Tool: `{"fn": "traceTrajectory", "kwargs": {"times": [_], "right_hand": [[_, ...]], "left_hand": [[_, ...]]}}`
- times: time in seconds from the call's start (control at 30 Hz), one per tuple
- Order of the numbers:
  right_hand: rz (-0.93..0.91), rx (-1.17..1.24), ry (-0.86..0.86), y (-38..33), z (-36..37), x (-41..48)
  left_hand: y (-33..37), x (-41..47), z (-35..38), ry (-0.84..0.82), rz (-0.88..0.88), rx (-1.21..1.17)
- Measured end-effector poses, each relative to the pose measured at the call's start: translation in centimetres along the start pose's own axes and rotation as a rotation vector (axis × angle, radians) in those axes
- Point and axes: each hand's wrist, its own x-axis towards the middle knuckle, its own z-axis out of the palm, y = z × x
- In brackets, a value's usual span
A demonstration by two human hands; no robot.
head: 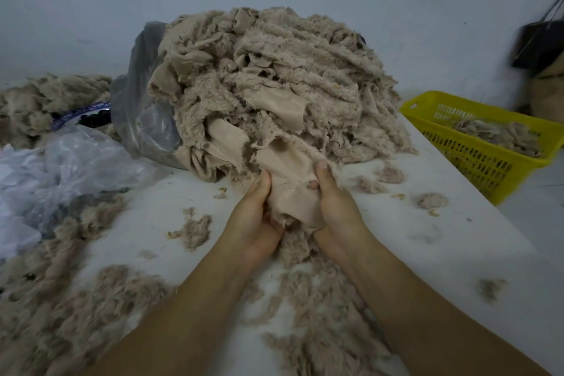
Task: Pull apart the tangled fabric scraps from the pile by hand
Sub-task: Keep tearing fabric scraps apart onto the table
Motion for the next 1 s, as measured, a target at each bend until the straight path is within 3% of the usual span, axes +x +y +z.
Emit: {"fn": "traceTrajectory", "kwargs": {"times": [0.3, 0.53, 0.67, 1.0], "right_hand": [[0.058, 0.137, -0.074, 1.0, 0.4, -0.1], [0.198, 0.250, -0.234, 0.6, -0.2, -0.5], [0.219, 0.249, -0.289, 0.4, -0.2, -0.6], [0.205, 0.339, -0.323, 0.0, -0.7, -0.2]], "left_hand": [[0.1, 0.0, -0.7, -0.034, -0.003, -0.029], [-0.3, -0.1, 0.0, 0.087, 0.108, 0.264], [-0.3, -0.6, 0.3, 0.045, 0.136, 0.344], [-0.1, -0.7, -0.3, -0.014, 0.086, 0.172]]}}
